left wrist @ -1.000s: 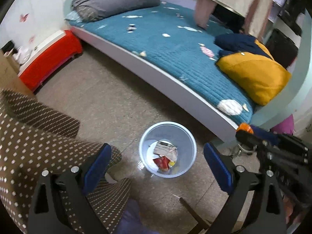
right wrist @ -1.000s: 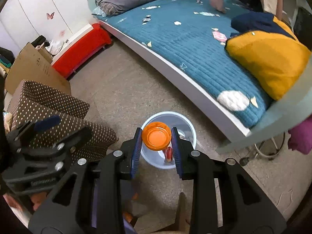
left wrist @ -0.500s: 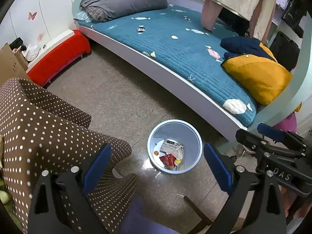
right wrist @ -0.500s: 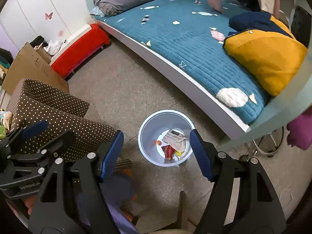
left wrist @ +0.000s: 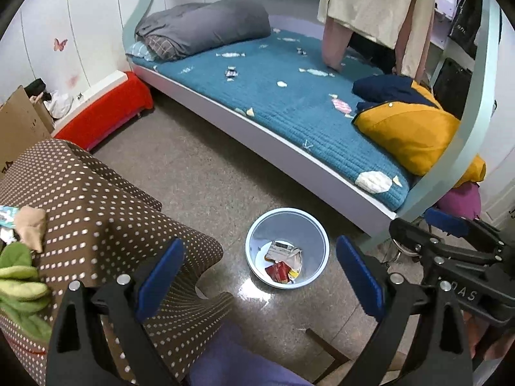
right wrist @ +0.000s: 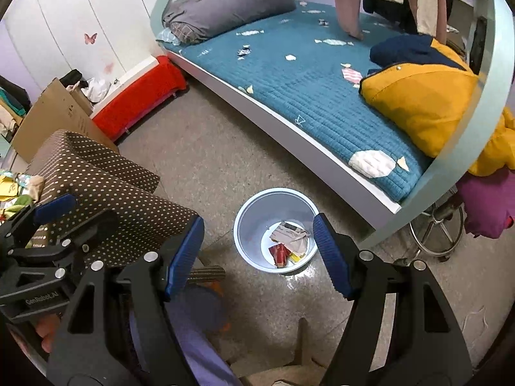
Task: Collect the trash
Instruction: 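Move both open tools from the bin back to the polka-dot table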
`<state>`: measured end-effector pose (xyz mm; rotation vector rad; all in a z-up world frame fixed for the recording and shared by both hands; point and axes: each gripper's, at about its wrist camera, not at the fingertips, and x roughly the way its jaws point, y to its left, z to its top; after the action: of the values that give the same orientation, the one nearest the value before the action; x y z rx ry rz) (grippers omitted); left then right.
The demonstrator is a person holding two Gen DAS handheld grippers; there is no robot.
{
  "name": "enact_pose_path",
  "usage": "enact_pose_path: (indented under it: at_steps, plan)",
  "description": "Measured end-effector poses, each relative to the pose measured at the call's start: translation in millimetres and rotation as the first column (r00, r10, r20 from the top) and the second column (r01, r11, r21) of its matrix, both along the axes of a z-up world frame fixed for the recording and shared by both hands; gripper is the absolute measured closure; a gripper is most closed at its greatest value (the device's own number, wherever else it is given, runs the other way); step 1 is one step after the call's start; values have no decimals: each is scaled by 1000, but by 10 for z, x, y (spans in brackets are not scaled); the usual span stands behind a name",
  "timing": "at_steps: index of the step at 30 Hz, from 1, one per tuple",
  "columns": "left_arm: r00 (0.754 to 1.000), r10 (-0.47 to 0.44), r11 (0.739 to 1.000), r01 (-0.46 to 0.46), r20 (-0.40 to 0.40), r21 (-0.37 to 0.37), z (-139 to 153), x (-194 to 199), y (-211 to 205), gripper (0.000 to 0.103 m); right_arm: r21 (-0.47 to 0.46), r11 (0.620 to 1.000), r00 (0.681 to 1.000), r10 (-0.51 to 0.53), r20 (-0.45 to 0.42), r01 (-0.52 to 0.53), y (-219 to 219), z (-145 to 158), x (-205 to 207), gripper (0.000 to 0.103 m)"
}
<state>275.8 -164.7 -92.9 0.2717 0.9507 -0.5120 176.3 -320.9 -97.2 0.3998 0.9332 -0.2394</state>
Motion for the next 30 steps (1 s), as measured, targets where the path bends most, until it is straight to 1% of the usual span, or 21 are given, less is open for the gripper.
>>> enact_pose_path:
  at_steps: [8, 11, 13, 16, 23, 30]
  plan:
    - [998, 16, 999, -14, 68, -30, 306, -237, 269, 9, -19, 1000, 998, 16, 67, -15, 228, 265, -163, 33]
    - [994, 39, 999, -35, 100, -39, 425, -304, 414, 9, -26, 999, 995, 36, 95, -34, 356, 373, -188, 33]
    - [991, 57, 998, -52, 118, -45, 492, -339, 499, 9, -29, 998, 992, 54, 112, -51, 438, 432, -182, 30]
    - [987, 83, 996, -76, 140, -55, 589, -380, 653, 9, -34, 997, 989, 76, 131, -72, 523, 500, -171, 29]
    - [970, 163, 985, -152, 177, -76, 750, -405, 1020, 9, -47, 990, 974, 137, 180, -131, 835, 691, -85, 27]
    - [943, 255, 966, -241, 216, -89, 891, -401, 1456, 9, -54, 975, 952, 221, 210, -214, 1197, 830, 68, 24]
